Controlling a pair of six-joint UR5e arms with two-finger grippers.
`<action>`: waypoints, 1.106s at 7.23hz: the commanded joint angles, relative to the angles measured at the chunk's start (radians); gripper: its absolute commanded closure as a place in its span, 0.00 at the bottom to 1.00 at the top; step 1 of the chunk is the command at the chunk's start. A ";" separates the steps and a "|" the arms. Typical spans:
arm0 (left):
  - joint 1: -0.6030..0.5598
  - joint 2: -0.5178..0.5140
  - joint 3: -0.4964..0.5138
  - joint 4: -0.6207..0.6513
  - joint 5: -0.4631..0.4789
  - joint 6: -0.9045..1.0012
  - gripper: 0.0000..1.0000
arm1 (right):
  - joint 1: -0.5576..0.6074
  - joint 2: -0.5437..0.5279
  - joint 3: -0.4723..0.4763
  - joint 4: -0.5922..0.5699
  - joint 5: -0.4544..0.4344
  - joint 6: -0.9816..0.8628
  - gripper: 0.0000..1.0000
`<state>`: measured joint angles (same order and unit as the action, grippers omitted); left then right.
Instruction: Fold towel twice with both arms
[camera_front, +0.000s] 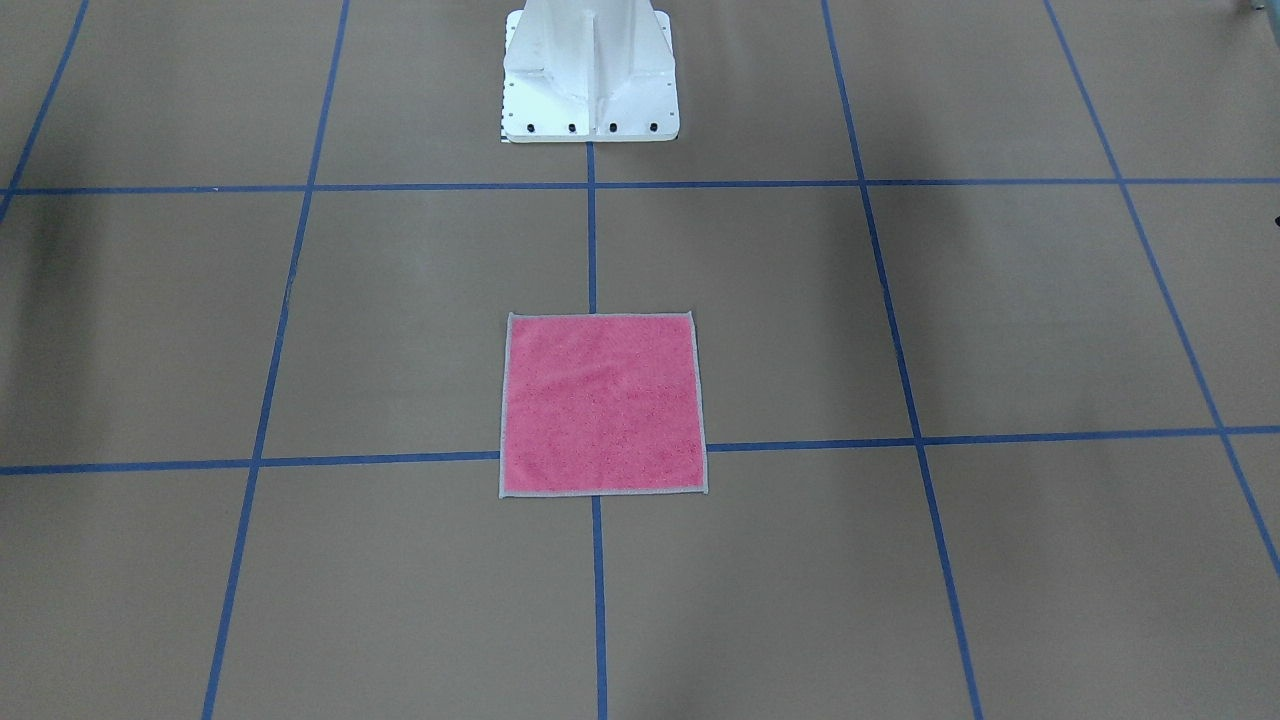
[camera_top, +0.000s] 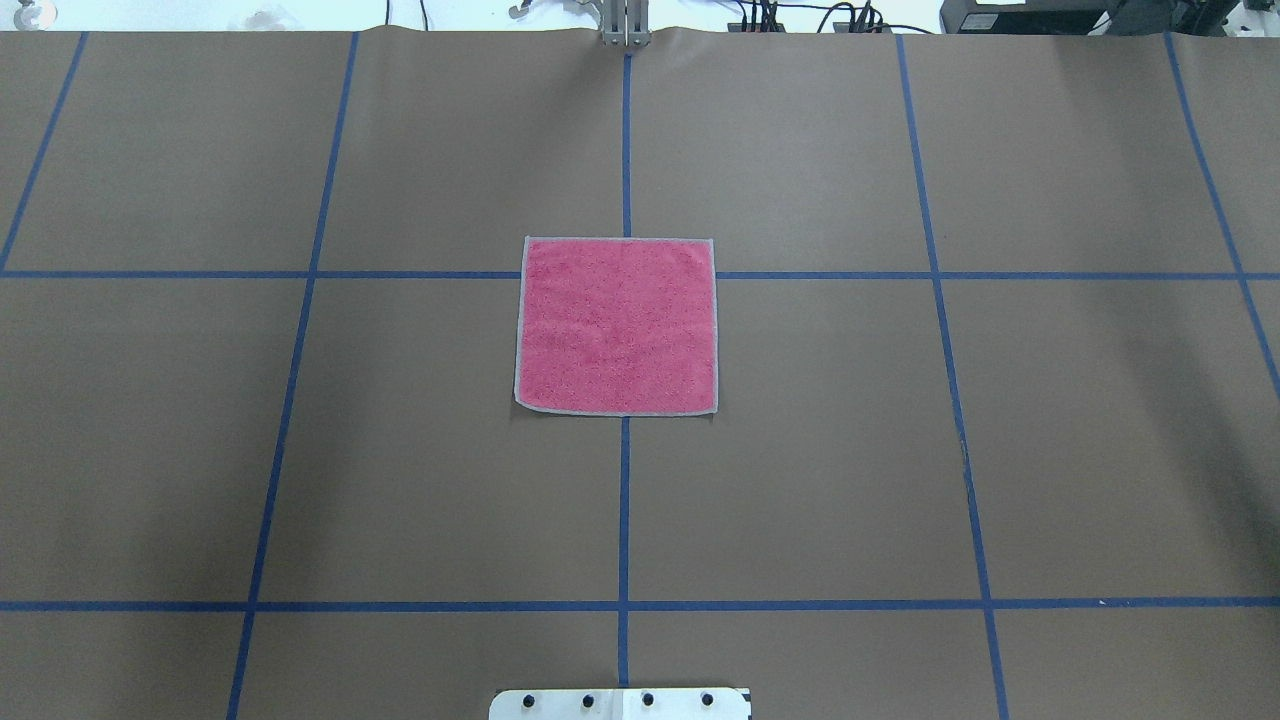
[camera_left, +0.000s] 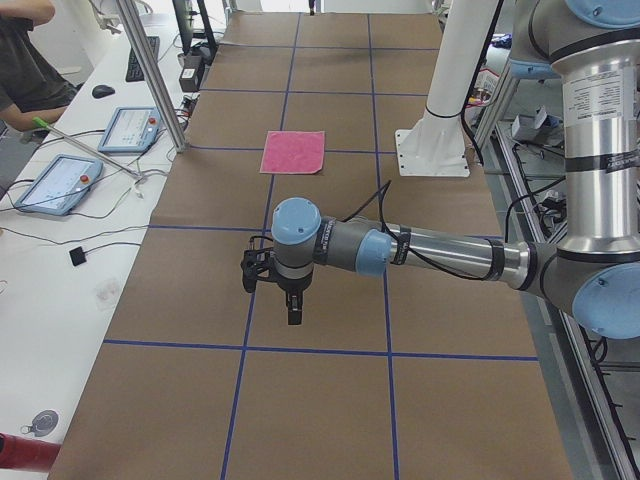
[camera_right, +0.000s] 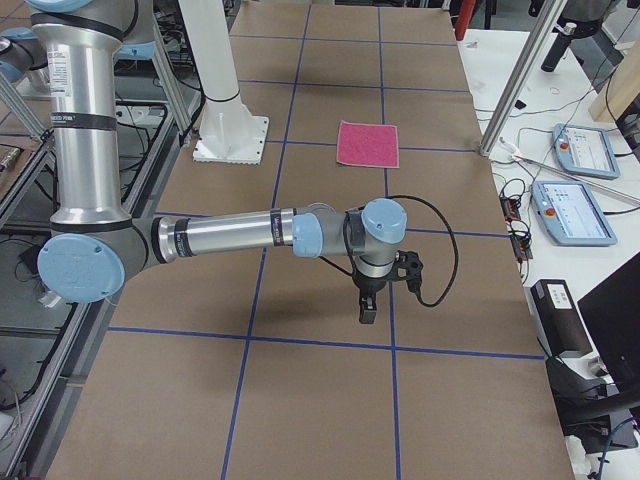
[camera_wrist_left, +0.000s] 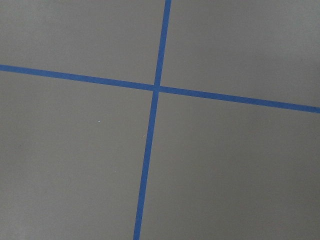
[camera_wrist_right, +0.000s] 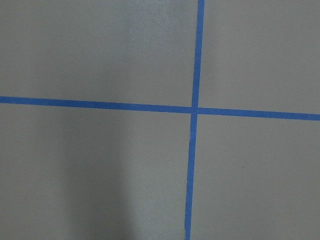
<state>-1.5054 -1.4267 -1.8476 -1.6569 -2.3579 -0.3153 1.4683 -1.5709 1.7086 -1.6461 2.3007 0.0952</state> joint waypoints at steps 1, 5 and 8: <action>0.001 0.003 0.002 -0.007 0.000 -0.004 0.00 | 0.000 -0.001 -0.007 0.002 0.052 -0.002 0.00; 0.004 0.003 -0.005 -0.011 -0.007 -0.010 0.00 | 0.000 0.002 0.000 0.003 0.055 0.000 0.00; 0.010 -0.003 0.010 -0.007 -0.011 -0.007 0.00 | -0.069 0.021 -0.001 0.005 0.054 0.004 0.00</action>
<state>-1.4994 -1.4241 -1.8458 -1.6644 -2.3679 -0.3254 1.4382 -1.5611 1.7028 -1.6438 2.3551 0.0962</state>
